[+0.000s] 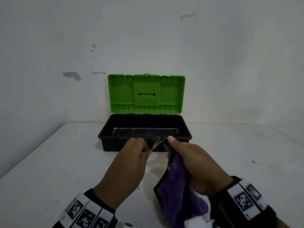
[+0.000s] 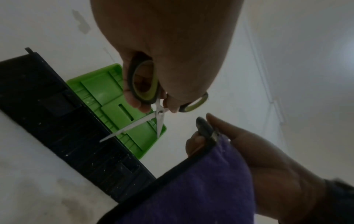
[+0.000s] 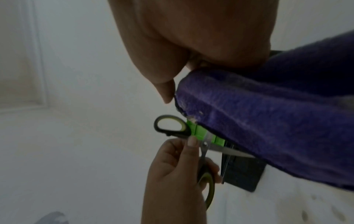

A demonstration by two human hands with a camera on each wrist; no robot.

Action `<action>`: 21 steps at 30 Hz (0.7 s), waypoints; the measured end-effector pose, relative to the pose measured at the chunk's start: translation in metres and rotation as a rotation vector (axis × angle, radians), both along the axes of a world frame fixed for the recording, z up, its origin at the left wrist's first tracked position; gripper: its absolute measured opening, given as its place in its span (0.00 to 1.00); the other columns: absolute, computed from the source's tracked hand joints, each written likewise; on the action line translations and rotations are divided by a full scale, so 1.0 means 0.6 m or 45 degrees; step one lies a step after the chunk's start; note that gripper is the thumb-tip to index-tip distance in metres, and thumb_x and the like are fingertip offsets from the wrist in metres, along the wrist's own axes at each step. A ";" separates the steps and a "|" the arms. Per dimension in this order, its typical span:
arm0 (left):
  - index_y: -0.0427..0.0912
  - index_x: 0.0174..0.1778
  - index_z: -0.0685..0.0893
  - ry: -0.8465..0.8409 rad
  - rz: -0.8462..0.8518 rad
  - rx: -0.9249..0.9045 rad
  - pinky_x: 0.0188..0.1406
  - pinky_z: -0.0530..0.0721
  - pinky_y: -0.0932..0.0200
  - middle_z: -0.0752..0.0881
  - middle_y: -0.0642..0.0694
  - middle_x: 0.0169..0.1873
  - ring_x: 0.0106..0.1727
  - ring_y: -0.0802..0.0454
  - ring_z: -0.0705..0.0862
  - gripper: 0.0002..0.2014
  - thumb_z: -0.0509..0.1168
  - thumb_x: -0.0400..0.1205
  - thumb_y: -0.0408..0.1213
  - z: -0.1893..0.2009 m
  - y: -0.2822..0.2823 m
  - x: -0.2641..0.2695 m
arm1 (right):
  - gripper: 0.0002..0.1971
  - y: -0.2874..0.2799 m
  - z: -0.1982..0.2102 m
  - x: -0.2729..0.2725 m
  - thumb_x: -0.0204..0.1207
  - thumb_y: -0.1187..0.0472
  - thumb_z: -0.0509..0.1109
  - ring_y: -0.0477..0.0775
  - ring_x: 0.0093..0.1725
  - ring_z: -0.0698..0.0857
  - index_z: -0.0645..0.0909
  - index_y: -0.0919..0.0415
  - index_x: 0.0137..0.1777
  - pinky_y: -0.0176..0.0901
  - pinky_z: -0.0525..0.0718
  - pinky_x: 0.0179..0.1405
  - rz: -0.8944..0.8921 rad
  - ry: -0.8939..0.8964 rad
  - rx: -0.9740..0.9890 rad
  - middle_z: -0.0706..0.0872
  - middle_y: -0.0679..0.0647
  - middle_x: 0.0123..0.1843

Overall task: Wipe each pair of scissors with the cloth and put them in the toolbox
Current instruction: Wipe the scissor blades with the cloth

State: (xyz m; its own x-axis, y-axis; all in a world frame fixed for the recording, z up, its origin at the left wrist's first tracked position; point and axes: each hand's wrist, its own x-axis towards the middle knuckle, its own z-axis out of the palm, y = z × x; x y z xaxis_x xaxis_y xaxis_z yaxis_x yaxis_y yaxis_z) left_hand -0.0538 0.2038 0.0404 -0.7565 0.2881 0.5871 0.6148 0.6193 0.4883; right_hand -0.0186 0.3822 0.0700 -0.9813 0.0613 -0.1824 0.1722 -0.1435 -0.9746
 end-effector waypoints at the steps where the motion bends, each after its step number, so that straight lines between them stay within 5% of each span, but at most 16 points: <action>1: 0.50 0.38 0.72 0.055 -0.001 -0.045 0.31 0.72 0.70 0.73 0.57 0.36 0.35 0.59 0.75 0.11 0.66 0.83 0.38 0.000 -0.001 0.001 | 0.27 -0.006 0.000 -0.002 0.77 0.44 0.73 0.64 0.45 0.90 0.88 0.73 0.52 0.59 0.86 0.59 0.013 -0.047 -0.069 0.91 0.67 0.45; 4: 0.51 0.39 0.70 0.281 -0.008 -0.201 0.24 0.72 0.71 0.72 0.54 0.35 0.28 0.59 0.73 0.09 0.65 0.82 0.39 0.006 -0.005 0.005 | 0.22 -0.019 0.002 -0.001 0.68 0.45 0.78 0.60 0.37 0.91 0.90 0.67 0.46 0.53 0.88 0.46 0.083 -0.136 -0.288 0.91 0.63 0.38; 8: 0.41 0.38 0.79 0.363 0.022 -0.272 0.19 0.79 0.60 0.76 0.47 0.36 0.26 0.55 0.74 0.08 0.63 0.82 0.39 0.002 -0.016 0.002 | 0.14 -0.018 -0.002 0.005 0.67 0.54 0.77 0.55 0.25 0.86 0.88 0.67 0.40 0.41 0.86 0.25 0.121 -0.139 -0.466 0.87 0.61 0.29; 10: 0.39 0.38 0.81 0.369 0.033 -0.318 0.19 0.80 0.58 0.77 0.46 0.36 0.26 0.54 0.74 0.09 0.64 0.82 0.39 0.000 -0.018 0.001 | 0.18 -0.016 -0.007 0.006 0.62 0.54 0.81 0.57 0.29 0.85 0.88 0.69 0.45 0.45 0.88 0.31 0.126 -0.131 -0.413 0.87 0.62 0.33; 14: 0.41 0.41 0.80 0.377 -0.041 -0.297 0.25 0.81 0.63 0.77 0.48 0.40 0.30 0.56 0.75 0.11 0.61 0.83 0.44 -0.002 -0.019 0.000 | 0.23 -0.009 -0.022 0.006 0.60 0.63 0.81 0.69 0.50 0.90 0.87 0.74 0.54 0.61 0.88 0.59 0.130 -0.104 -0.292 0.90 0.73 0.52; 18: 0.53 0.45 0.73 0.115 -0.006 0.047 0.38 0.77 0.74 0.72 0.57 0.43 0.40 0.63 0.76 0.13 0.72 0.75 0.47 0.004 -0.022 0.007 | 0.05 -0.007 -0.027 0.018 0.60 0.68 0.80 0.63 0.38 0.89 0.87 0.64 0.36 0.52 0.88 0.41 0.093 0.032 -0.281 0.89 0.70 0.42; 21: 0.56 0.49 0.74 -0.378 0.143 0.279 0.33 0.79 0.71 0.80 0.54 0.43 0.40 0.61 0.81 0.18 0.77 0.72 0.51 0.012 -0.027 0.012 | 0.08 -0.006 -0.034 0.027 0.64 0.66 0.81 0.58 0.33 0.85 0.83 0.63 0.37 0.49 0.87 0.34 0.053 0.150 -0.219 0.86 0.66 0.37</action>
